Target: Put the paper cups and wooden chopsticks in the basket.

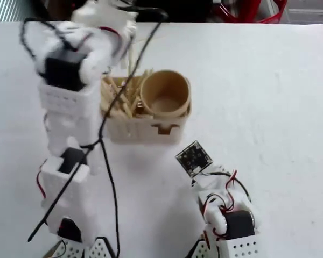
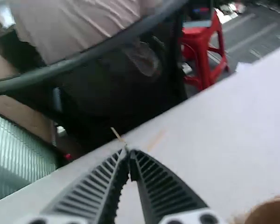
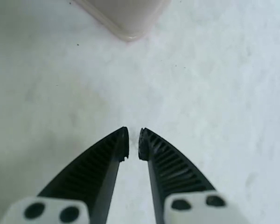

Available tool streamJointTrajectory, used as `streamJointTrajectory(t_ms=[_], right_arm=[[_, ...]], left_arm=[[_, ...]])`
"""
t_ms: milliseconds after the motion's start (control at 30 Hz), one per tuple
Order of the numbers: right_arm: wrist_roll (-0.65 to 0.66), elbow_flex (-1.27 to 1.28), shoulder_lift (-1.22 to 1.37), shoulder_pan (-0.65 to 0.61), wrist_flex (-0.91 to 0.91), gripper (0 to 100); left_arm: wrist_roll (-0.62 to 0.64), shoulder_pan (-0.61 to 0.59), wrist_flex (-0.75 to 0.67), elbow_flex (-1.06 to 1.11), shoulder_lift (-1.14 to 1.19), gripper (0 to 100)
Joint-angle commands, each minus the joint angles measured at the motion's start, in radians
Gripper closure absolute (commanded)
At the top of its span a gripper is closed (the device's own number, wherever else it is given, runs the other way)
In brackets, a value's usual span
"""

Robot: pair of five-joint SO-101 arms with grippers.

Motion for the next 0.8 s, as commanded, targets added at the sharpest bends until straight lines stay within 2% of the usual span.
streamJointTrajectory(t_ms=[0,200,400,533,600,767], right_arm=[[0.011,-0.005,-0.007,-0.01,-0.008,95.0],[0.011,-0.005,-0.005,-0.008,-0.008,95.0],[0.011,-0.005,-0.004,-0.007,-0.008,95.0],[0.011,-0.005,-0.004,-0.004,-0.008,95.0],[0.011,-0.003,-0.005,-0.004,-0.008,95.0],[0.021,0.011,-0.007,-0.01,-0.012,95.0]], left_arm=[[0.018,-0.113,-0.06,0.021,-0.045,97],[0.025,-0.197,-0.092,0.158,-0.015,94],[0.021,-0.389,-0.215,0.331,0.122,88],[0.021,-0.479,-0.371,0.373,0.262,88],[0.02,-0.498,-0.493,0.37,0.343,88],[0.018,-0.466,-0.795,0.371,0.527,88]])
